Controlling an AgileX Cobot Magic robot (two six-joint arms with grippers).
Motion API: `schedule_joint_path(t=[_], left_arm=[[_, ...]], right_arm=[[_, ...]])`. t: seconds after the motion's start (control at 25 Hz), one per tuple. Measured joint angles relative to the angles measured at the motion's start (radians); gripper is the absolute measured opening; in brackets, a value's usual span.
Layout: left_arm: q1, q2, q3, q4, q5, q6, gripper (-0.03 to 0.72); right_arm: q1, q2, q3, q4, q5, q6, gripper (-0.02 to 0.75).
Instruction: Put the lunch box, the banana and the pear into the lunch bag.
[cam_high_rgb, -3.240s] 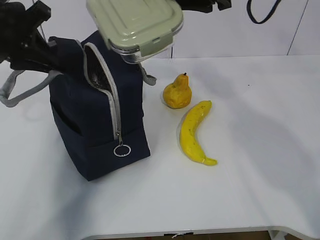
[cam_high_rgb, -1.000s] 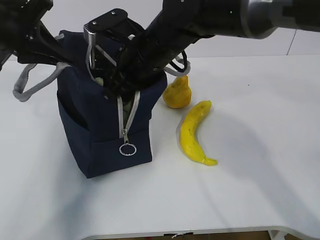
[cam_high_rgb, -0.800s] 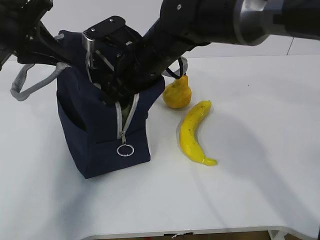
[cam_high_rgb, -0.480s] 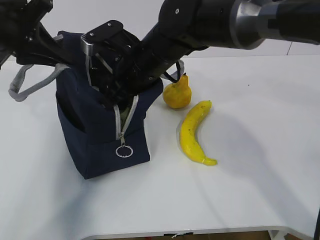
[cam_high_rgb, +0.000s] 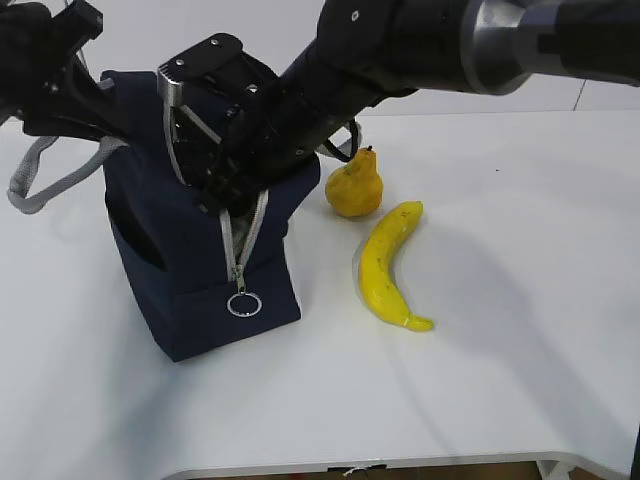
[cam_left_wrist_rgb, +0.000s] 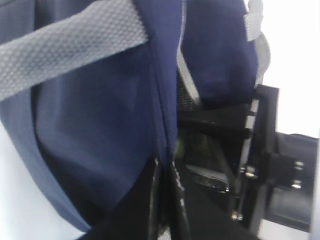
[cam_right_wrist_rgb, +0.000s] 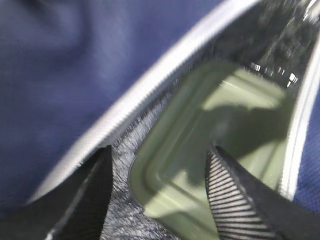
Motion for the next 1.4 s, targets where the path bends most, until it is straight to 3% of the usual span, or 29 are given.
schedule_joint_path(t=[0.4, 0.68, 1.0, 1.4], left_arm=[[0.0, 0.0, 0.0, 0.032, 0.0, 0.0, -0.013], [0.0, 0.0, 0.0, 0.031, -0.011, 0.0, -0.013], [0.0, 0.0, 0.0, 0.037, -0.013, 0.014, -0.013], [0.0, 0.0, 0.0, 0.044, -0.013, 0.04, -0.013]], right_arm=[[0.0, -0.035, -0.013, 0.017, 0.006, -0.013, 0.485], [0.0, -0.106, -0.106, -0.006, 0.074, -0.013, 0.486], [0.0, -0.162, -0.213, -0.214, 0.259, -0.013, 0.486], [0.0, -0.245, -0.225, -0.433, 0.427, 0.085, 0.486]])
